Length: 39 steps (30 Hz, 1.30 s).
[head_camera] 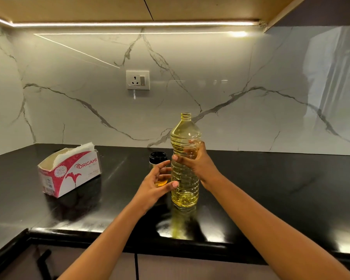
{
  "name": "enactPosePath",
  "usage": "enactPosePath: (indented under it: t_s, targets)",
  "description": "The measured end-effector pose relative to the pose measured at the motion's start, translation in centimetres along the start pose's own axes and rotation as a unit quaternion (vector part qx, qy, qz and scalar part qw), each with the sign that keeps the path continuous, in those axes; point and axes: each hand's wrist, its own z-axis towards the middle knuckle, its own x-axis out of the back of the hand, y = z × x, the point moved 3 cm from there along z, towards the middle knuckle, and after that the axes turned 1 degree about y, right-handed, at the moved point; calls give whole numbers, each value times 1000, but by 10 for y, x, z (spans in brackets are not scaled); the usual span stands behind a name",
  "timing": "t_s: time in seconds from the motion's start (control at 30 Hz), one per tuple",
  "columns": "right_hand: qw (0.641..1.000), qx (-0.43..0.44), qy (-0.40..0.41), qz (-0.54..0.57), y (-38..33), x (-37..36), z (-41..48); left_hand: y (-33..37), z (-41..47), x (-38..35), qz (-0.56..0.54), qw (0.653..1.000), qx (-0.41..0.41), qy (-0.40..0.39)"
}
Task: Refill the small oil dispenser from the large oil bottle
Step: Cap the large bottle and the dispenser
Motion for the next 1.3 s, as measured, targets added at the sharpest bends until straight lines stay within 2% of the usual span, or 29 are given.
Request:
enactPosePath:
  t_s: [0.23, 0.4, 0.5, 0.57, 0.63, 0.7, 0.73, 0.8, 1.03, 1.1, 1.17, 1.23, 1.3]
  targets:
    - [1000, -2, 8, -11, -1, -4, -3, 4, 5, -25, 8, 1000, 26, -15]
    - [997, -26, -59, 32, -3, 17, -10, -3, 7, -30, 42, 998, 37, -17]
    - [999, -33, -8, 17, -3, 58, -10, -1, 6, -29, 50, 998, 37, -15]
    - [996, -45, 49, -63, 11, 86, -7, 1, 6, -30, 52, 998, 42, -17]
    - [968, -80, 35, -235, 35, 104, -1, 1, 6, -31, 54, 997, 42, -22]
    - [899, -121, -27, -419, 60, 111, 4, -1, 7, -31, 58, 997, 46, -25]
    - [870, -132, -48, -472, 69, 112, 5, -2, 7, -31, 59, 997, 47, -26]
    - [848, -143, -68, -505, 79, 109, 7, -2, 6, -31, 63, 997, 48, -26]
    - [819, -130, -84, -552, 89, 92, 18, -3, 6, -32, 51, 996, 68, -33]
    - [821, -139, -93, -546, 87, 89, 21, -3, 6, -32, 48, 996, 66, -32]
    - [845, -144, -92, -507, 74, 88, 24, -4, 6, -32, 46, 996, 65, -32]
    - [908, -122, -80, -393, 44, 89, 30, -4, 6, -31, 43, 996, 65, -34]
    - [970, -78, -88, -211, -2, 86, 31, -4, 6, -31, 33, 997, 64, -35]
